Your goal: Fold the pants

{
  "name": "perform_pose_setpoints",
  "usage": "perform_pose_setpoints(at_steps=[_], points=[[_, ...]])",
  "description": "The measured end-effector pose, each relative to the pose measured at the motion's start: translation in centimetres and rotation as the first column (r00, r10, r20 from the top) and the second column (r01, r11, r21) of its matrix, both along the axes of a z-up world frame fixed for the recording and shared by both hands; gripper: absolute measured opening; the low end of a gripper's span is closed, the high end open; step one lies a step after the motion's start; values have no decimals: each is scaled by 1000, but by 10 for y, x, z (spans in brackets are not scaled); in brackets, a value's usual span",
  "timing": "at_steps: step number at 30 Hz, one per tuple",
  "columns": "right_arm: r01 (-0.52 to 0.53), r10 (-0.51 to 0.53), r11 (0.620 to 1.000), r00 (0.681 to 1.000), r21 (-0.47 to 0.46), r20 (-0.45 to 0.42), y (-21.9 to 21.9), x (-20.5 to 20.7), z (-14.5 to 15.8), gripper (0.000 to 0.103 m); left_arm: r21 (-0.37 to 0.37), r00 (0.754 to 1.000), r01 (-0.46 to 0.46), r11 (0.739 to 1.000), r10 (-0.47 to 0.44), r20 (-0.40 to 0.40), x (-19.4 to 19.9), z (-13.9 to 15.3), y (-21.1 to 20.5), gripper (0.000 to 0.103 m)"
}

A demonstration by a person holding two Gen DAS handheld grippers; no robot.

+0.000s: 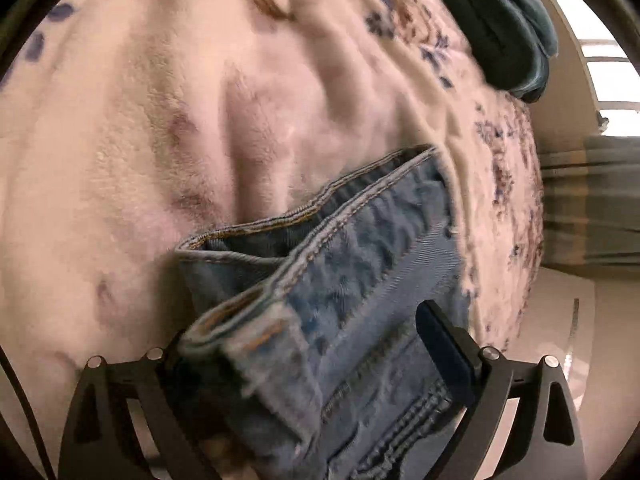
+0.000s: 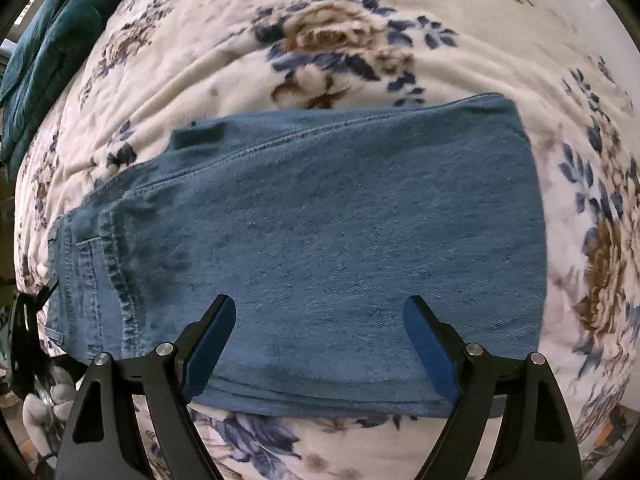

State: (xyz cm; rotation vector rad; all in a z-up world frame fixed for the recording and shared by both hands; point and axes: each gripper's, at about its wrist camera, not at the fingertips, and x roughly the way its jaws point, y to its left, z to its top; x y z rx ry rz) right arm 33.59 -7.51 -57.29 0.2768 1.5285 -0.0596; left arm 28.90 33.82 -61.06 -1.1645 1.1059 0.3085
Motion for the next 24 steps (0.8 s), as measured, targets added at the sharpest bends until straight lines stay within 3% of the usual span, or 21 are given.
perform_pose_setpoints(at_steps=[1, 3, 5, 8, 11, 16, 19, 21, 24], points=[[-10, 10, 1000, 1000, -22, -10, 2, 1, -5, 88, 5, 1000, -3, 1000, 3, 7, 0, 0, 0, 83], [-31, 29, 998, 999, -52, -31, 4, 3, -13, 88, 56, 1000, 19, 998, -20, 24, -2, 13, -4, 54], [-47, 43, 996, 998, -75, -56, 5, 3, -22, 88, 132, 999, 48, 990, -49, 10, -5, 31, -10, 46], [-66, 60, 994, 996, -88, -70, 7, 3, -29, 88, 256, 997, 77, 964, -81, 6, -7, 62, -28, 41], [-64, 59, 995, 996, -82, -65, 6, 1, -30, 88, 303, 994, 80, 950, -97, 42, -8, 83, -44, 32], [-30, 28, 998, 999, -50, -23, -10, -3, -16, 88, 379, 968, 146, 914, -211, 135, 13, 120, -84, 28], [19, -19, 999, 1000, -30, 10, -34, -9, -3, 88, 424, 937, 204, 882, -301, 175, 29, 137, -116, 27], [55, -54, 998, 998, -21, 31, -52, -13, 6, 88, 455, 903, 260, 852, -381, 197, 33, 149, -147, 27], [118, -116, 993, 991, -17, 62, -86, -20, 21, 88, 511, 814, 378, 772, -540, 215, 38, 165, -216, 27]])
